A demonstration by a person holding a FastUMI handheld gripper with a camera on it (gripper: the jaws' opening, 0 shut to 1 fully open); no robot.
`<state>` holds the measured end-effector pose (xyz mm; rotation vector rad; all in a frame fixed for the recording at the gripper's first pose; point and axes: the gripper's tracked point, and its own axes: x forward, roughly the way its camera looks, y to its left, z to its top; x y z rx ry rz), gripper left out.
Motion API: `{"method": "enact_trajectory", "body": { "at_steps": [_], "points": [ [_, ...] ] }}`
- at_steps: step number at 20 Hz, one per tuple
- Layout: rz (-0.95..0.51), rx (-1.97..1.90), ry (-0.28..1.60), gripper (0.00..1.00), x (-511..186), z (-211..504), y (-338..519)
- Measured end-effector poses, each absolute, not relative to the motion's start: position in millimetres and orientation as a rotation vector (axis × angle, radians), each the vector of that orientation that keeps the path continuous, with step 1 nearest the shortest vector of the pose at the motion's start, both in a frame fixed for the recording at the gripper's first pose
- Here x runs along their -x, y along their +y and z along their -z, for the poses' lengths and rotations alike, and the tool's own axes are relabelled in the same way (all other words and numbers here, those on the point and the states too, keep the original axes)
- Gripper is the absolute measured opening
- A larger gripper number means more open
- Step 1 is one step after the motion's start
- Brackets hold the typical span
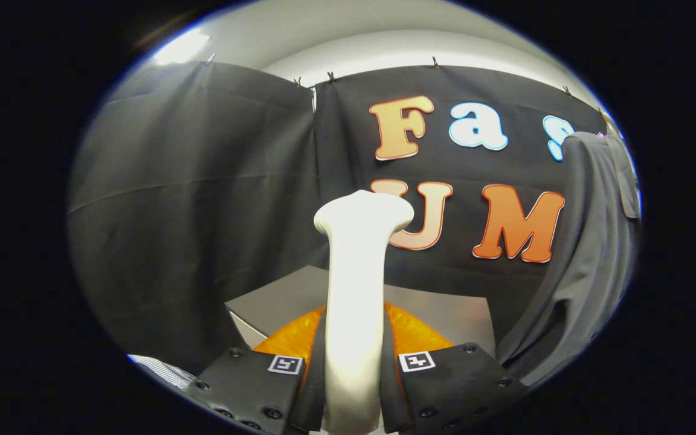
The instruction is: Iron the clothes twice with a garment steamer, once on the left side and once on the right side.
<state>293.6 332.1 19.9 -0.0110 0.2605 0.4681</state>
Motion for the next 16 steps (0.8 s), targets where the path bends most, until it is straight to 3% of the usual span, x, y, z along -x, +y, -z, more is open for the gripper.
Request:
{"method": "enact_trajectory", "body": {
  "at_steps": [10, 16],
  "points": [
    [-0.503, -0.021, 0.079, 0.44, -196.9, -96.0, 260.2],
    [-0.453, -0.017, 0.007, 0.43, -170.1, -124.9, 194.7]
  ]
}}
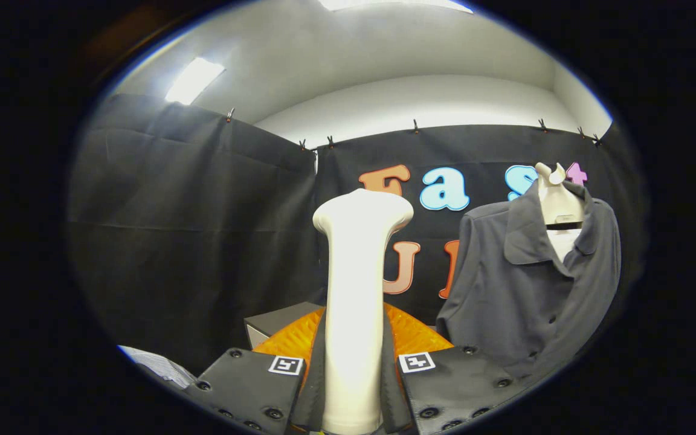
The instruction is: Iron the clothes twice with a garment steamer, once on the left side and once on the right side.
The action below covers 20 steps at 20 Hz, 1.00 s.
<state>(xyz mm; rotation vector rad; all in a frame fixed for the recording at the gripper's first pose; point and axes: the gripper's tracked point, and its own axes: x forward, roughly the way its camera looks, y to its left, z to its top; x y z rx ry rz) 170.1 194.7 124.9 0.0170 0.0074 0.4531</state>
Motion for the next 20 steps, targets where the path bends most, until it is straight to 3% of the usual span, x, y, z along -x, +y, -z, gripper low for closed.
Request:
{"method": "enact_trajectory", "body": {
  "at_steps": [20],
  "points": [
    [-0.254, -0.028, -0.042, 0.43, -135.8, -95.1, 3.9]
  ]
}}
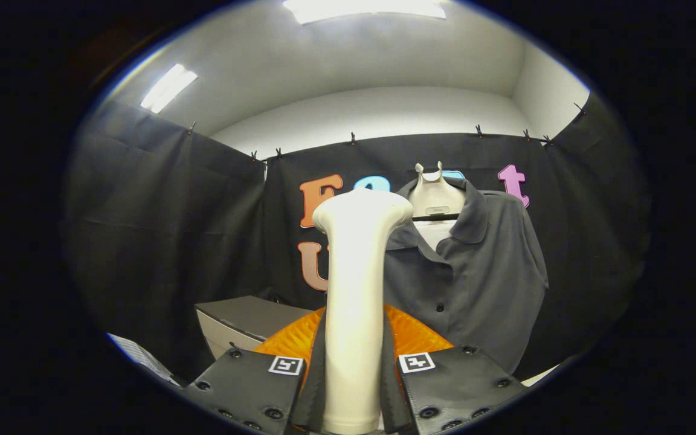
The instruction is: Iron the clothes twice with a garment steamer, once on the left side and once on the right side.
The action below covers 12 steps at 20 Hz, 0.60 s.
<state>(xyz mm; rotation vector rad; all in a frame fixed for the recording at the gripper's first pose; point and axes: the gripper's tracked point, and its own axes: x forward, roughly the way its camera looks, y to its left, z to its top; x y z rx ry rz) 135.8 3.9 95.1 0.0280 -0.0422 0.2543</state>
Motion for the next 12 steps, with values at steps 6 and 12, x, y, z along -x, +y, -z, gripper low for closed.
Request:
{"method": "enact_trajectory", "body": {
  "at_steps": [6, 12],
  "points": [
    [-0.216, -0.035, -0.053, 0.43, -149.4, -79.4, -13.7],
    [-0.188, -0.044, -0.032, 0.43, -178.0, -56.2, -19.4]
  ]
}}
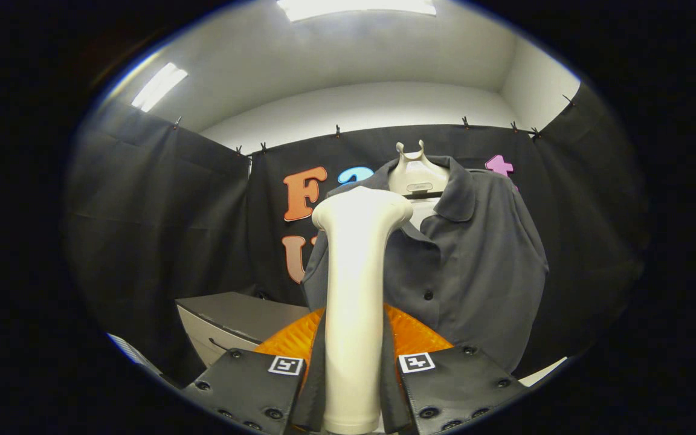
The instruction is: Iron the clothes twice with a garment steamer, once on the left side and once on the right side.
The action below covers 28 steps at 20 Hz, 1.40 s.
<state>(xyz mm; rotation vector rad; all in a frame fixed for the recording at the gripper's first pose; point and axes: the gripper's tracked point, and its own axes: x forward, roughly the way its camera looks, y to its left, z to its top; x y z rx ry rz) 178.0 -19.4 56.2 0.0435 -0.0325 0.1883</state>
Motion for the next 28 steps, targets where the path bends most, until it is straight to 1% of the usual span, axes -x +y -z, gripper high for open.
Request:
{"method": "enact_trajectory", "body": {
  "at_steps": [5, 15, 28],
  "points": [
    [-0.177, -0.045, -0.015, 0.43, -206.0, -34.8, -18.8],
    [-0.148, -0.049, 0.041, 0.43, -233.9, -7.9, -13.0],
    [-0.129, -0.052, 0.080, 0.44, -229.8, 21.1, -11.9]
  ]
}}
